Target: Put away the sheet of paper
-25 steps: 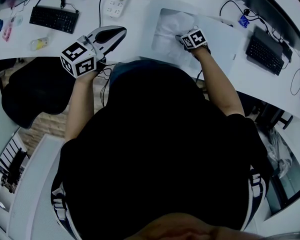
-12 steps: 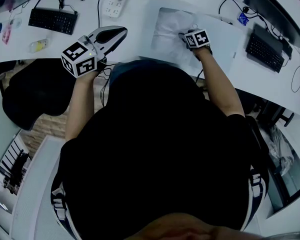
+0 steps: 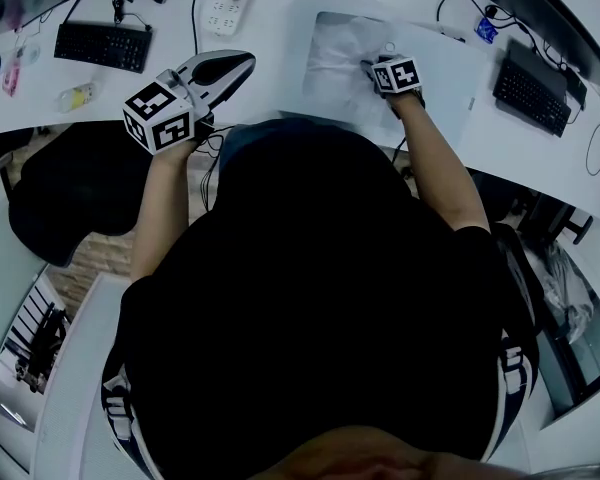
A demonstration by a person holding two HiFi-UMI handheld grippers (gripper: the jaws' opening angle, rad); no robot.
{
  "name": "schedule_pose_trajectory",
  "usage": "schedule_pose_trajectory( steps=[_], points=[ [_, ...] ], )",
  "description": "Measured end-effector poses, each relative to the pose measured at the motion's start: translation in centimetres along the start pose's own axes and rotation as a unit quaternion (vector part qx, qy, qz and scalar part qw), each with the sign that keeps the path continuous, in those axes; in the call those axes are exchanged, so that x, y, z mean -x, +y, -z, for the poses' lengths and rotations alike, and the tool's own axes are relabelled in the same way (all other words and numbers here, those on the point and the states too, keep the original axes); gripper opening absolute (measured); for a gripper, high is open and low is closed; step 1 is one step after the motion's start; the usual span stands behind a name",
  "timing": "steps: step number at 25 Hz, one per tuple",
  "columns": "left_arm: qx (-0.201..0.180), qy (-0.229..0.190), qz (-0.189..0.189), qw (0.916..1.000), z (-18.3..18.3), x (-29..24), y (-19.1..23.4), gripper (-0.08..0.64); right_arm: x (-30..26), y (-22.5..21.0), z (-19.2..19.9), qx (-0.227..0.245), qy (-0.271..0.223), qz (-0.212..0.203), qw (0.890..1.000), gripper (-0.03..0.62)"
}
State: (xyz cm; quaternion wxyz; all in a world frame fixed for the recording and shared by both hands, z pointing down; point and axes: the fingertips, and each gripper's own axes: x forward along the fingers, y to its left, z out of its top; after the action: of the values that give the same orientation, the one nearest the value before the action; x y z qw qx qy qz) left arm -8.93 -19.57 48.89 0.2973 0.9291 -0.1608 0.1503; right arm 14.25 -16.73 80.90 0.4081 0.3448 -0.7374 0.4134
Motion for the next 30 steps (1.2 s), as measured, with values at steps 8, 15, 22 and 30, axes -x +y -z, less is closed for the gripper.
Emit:
schedule_pose_trajectory(
  steps=[8, 15, 22, 30],
  points=[
    [-0.003, 0.007, 0.015, 0.9999, 0.0, -0.3, 0.0, 0.020, 1.3, -0.8, -0.5, -0.017, -0.032, 0.020, 0.999, 0.127],
    [-0.006, 0.007, 0.020, 0.9998, 0.2, 0.1, -0.1, 0.020, 1.3, 0.0, 0.2, -0.026, -0.029, 0.012, 0.999, 0.127],
    [-0.009, 0.005, 0.023, 0.9997, 0.4, 0.5, -0.3, 0.020, 1.5, 0.3, 0.8, -0.035, -0.031, 0.014, 0.999, 0.140],
    [-0.011, 0.006, 0.030, 0.9995, 0.6, 0.6, -0.7, 0.020, 1.3, 1.0, 2.8, -0.057, -0.020, 0.000, 0.998, 0.156]
  ],
)
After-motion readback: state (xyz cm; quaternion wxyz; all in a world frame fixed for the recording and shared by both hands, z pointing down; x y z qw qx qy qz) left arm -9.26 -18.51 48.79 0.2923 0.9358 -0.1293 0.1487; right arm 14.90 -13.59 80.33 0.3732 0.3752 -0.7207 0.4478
